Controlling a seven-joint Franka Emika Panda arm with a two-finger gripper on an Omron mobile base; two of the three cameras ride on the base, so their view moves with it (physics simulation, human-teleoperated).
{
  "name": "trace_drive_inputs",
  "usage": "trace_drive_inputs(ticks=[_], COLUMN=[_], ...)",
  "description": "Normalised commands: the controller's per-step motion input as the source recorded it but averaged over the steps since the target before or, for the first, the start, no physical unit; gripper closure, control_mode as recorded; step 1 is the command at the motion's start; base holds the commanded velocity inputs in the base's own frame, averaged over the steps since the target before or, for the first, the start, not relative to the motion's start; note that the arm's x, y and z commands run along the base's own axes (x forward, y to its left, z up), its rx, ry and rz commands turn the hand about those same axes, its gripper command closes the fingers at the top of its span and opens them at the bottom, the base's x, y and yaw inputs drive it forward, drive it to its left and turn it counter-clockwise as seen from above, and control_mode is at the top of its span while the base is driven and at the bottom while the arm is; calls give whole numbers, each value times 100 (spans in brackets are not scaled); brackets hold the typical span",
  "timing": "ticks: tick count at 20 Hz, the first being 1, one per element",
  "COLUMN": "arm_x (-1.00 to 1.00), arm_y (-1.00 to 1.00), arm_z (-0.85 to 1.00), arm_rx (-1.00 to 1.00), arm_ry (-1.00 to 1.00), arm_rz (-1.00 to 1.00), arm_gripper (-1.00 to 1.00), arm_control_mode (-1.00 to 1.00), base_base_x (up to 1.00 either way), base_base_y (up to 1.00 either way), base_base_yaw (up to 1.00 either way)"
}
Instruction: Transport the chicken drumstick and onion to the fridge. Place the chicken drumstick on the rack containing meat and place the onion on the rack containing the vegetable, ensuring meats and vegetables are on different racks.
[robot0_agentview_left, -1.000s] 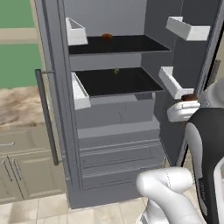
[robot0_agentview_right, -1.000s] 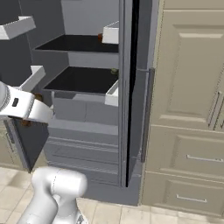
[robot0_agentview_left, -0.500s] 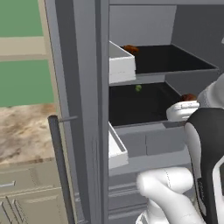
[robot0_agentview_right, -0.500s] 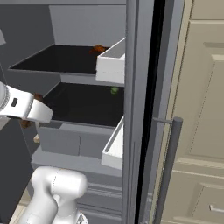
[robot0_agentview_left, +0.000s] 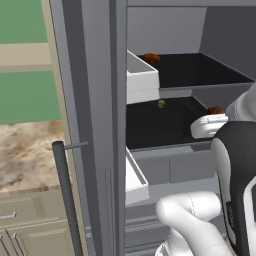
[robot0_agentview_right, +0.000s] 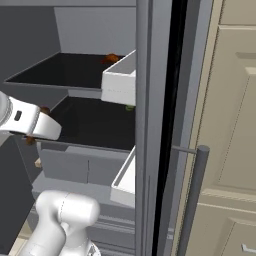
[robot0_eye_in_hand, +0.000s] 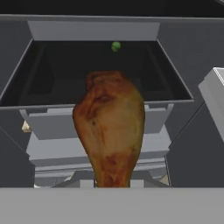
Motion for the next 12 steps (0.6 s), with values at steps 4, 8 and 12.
trace_drive_inputs(ticks=[4,8,12], arm_x=[0,0,4], arm_y=[0,0,-3], arm_z=[0,0,1], arm_rx=[0,0,0], arm_ry=[0,0,0], arm_rz=[0,0,0], arm_gripper=[100,100,100], arm_control_mode=[100,100,-100], base_base_x=[100,71,32], base_base_y=[-9,-5,-19], base_base_yaw=[11,11,6])
